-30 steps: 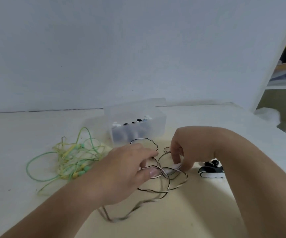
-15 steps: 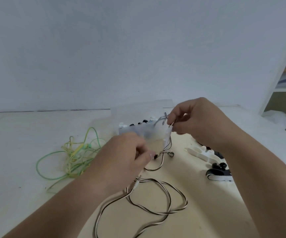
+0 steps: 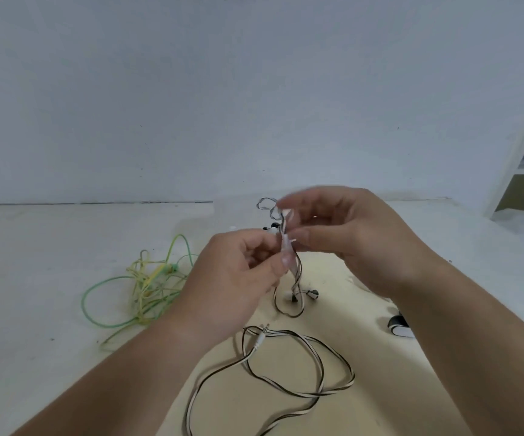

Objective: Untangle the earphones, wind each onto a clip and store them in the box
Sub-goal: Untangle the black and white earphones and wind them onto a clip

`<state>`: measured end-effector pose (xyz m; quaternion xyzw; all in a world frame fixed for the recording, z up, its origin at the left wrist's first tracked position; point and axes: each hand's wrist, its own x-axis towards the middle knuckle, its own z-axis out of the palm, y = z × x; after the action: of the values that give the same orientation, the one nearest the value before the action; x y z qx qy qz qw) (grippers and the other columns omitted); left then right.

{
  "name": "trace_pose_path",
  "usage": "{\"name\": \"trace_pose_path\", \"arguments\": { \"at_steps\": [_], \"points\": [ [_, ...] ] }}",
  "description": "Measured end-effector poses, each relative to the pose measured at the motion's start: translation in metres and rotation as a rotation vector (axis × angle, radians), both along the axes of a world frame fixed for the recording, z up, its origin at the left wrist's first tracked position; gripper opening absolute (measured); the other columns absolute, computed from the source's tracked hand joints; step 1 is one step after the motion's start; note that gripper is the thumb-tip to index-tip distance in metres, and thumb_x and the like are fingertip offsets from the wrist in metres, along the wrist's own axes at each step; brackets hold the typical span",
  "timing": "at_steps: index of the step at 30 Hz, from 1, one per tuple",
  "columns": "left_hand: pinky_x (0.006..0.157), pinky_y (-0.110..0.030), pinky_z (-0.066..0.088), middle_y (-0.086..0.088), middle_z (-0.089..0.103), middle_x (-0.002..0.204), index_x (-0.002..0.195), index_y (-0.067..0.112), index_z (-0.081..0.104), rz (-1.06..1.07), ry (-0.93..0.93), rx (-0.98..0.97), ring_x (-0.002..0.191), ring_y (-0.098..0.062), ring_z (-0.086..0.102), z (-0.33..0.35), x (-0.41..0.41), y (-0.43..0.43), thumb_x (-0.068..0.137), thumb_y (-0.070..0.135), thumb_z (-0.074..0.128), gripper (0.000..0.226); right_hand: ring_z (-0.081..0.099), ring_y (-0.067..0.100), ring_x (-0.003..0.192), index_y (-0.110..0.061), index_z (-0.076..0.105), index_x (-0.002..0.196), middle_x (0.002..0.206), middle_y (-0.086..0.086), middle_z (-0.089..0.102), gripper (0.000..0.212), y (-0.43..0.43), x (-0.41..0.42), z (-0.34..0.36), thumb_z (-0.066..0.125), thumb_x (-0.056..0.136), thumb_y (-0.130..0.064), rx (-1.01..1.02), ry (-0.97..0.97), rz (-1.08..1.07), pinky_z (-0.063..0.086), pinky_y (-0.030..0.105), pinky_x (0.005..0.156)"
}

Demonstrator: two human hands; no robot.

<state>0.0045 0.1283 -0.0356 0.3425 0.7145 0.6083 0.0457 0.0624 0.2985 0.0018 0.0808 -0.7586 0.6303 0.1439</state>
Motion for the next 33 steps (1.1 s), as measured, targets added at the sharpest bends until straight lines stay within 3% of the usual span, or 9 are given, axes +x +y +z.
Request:
{"name": "trace_pose_path", "arguments": {
  "at_steps": [3,6,10,13,17,21,27,30,33],
  "points": [
    [0.062,-0.022,0.053,-0.004,0.074,0.074,0.081,0.015,0.075,0.028,-0.104,0.119,0.065,-0.013,0.066,0.005,0.002,-0.001,0.087,0.009,0.071,0.009,0.068,0.026,0.083,-0.008,0.056,0.090,0.089,0.015,0.070,0.029,0.000,-0.001,0.001,0.077,0.071,-0.009,-0.043,-0.041,-0.038,0.056,0.045,0.086],
    [0.067,-0.025,0.057,-0.008,0.076,0.077,0.090,0.009,0.075,0.041,-0.143,0.160,0.069,-0.017,0.069,0.009,0.003,-0.002,0.090,0.009,0.068,0.007,0.066,0.022,0.078,-0.005,0.060,0.084,0.086,0.018,0.071,0.036,-0.001,-0.002,-0.002,0.086,0.071,-0.027,0.152,-0.141,-0.058,0.056,0.041,0.080],
    [0.070,-0.031,0.057,-0.012,0.073,0.082,0.090,0.013,0.073,0.099,-0.131,0.188,0.072,-0.016,0.068,0.011,0.002,-0.002,0.092,0.008,0.065,0.010,0.070,0.022,0.073,0.000,0.072,0.086,0.077,0.011,0.074,0.010,-0.003,-0.002,-0.004,0.076,0.085,-0.010,0.138,-0.140,-0.034,0.057,0.040,0.078],
    [0.065,-0.029,0.057,-0.005,0.070,0.079,0.085,0.010,0.067,0.144,-0.151,0.240,0.071,-0.015,0.067,0.015,0.001,-0.004,0.094,0.005,0.057,0.015,0.072,0.024,0.081,-0.006,0.077,0.086,0.085,0.013,0.076,0.008,0.000,-0.002,-0.002,0.070,0.089,-0.010,0.135,-0.140,-0.094,0.058,0.041,0.085],
    [0.062,-0.027,0.057,-0.011,0.075,0.084,0.075,0.012,0.054,0.182,-0.360,0.374,0.070,-0.020,0.069,0.022,-0.006,-0.008,0.088,-0.004,0.049,0.021,0.070,0.027,0.086,-0.006,0.065,0.083,0.085,0.013,0.074,0.011,0.003,-0.002,0.004,0.059,0.090,-0.010,-0.255,-0.167,-0.023,0.056,0.042,0.089],
    [0.062,-0.028,0.059,-0.017,0.076,0.087,0.079,0.011,0.051,0.257,-0.576,0.527,0.067,-0.023,0.071,0.021,-0.020,-0.013,0.089,-0.003,0.045,0.017,0.064,0.021,0.060,-0.009,0.060,0.083,0.061,0.003,0.059,0.007,0.006,0.001,0.013,0.056,0.081,-0.015,-0.551,-0.138,0.060,0.059,0.033,0.063],
    [0.059,-0.031,0.059,-0.008,0.062,0.060,0.076,0.008,0.047,0.292,-0.745,0.749,0.061,-0.026,0.072,0.021,-0.033,-0.024,0.092,-0.002,0.038,0.021,0.026,0.005,0.039,-0.011,0.060,0.086,0.056,-0.006,0.033,0.016,0.018,0.000,0.015,0.047,0.095,-0.014,-0.633,-0.163,-0.025,0.025,0.016,0.038],
    [0.043,-0.022,0.047,0.002,0.034,0.049,0.081,0.014,0.045,0.384,-0.734,0.727,0.037,-0.013,0.048,0.023,-0.034,-0.025,0.098,0.008,0.040,0.019,0.022,0.005,0.037,-0.010,0.062,0.085,0.055,-0.005,0.031,0.019,0.024,0.000,0.015,0.047,0.097,-0.014,-0.537,-0.190,-0.116,0.017,0.017,0.036],
    [0.038,-0.018,0.016,0.006,0.028,0.054,0.085,0.019,0.052,0.441,-0.487,0.486,0.041,-0.009,0.020,0.025,-0.033,-0.027,0.104,0.019,0.041,0.022,0.021,0.006,0.038,-0.011,0.062,0.085,0.056,-0.006,0.031,0.016,0.028,0.001,0.016,0.051,0.095,-0.015,-0.481,-0.207,-0.184,0.016,0.017,0.036]
  ]
}}
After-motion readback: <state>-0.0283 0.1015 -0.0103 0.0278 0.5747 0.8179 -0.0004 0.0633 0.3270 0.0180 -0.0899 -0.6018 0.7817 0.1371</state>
